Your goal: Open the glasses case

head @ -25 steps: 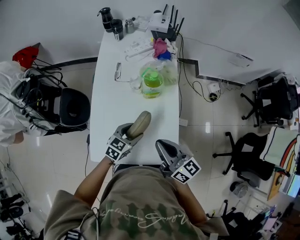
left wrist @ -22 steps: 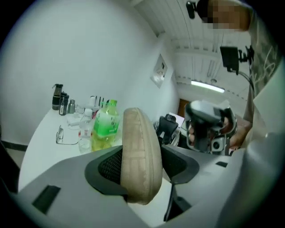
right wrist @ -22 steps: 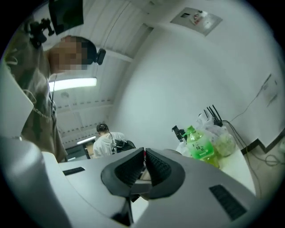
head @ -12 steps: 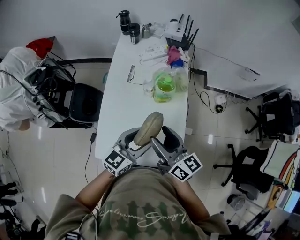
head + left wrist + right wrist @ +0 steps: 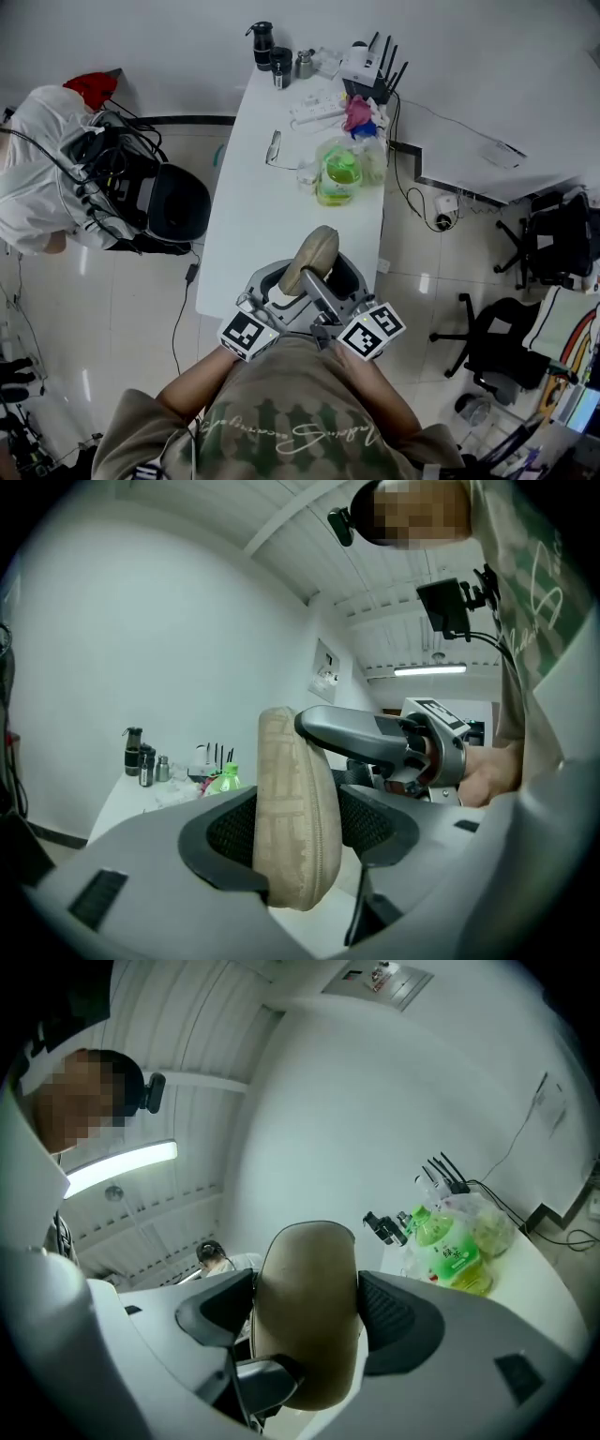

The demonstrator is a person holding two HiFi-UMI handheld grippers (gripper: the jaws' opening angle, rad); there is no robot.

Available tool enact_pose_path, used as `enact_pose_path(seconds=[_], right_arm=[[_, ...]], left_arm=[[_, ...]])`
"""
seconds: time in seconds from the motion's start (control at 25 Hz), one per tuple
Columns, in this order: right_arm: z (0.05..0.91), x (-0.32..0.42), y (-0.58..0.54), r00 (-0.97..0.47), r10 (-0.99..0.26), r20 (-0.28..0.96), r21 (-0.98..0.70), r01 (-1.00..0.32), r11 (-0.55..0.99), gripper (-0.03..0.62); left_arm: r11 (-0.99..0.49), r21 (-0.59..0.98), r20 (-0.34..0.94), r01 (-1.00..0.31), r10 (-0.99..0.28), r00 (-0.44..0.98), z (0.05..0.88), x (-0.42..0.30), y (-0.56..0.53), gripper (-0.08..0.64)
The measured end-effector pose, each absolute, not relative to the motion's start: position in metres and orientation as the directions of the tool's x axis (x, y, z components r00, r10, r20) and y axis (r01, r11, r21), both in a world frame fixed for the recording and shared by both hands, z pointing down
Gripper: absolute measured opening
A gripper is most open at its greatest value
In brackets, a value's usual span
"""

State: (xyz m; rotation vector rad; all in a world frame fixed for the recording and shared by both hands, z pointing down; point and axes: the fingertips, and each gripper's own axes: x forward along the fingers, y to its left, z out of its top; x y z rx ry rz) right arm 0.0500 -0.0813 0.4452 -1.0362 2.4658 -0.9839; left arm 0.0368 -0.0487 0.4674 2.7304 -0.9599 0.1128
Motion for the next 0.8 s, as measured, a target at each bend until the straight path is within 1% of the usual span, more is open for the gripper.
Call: enact_pose_path(seconds=[0.12,0.36,0.64,0.8], right_arm=[[0.444,0.051,-0.079,-0.706,-0.708,-0.011,-0.687,-0.51,0.518,0.346],[0.445,0.046,-0.074,-0.725,-0.688,0.012,-0.655,-0.526,0.542,0.327],[0.442,0.043,-0.071,-0.759,-0.651,0.0,-0.658,-0.49,0.572,0.319],[0.441,0.039,-0.07,-0.782,-0.624,0.001,-0.642,-0.479,0.599,0.321]], left_arm=[[-0.757,0.212,0.148,-0.618,-0.6,0.786,0.465,0.036,-0.048,0.273],[-0.79,0.165,0.144,-0.591,-0.573,0.807,0.472,0.03,-0.045,0.273],[-0.831,0.255,0.113,-0.494,-0.482,0.869,0.461,0.025,-0.039,0.275],[-0.851,0.175,0.139,-0.495,-0.476,0.868,0.466,0.022,-0.038,0.273]])
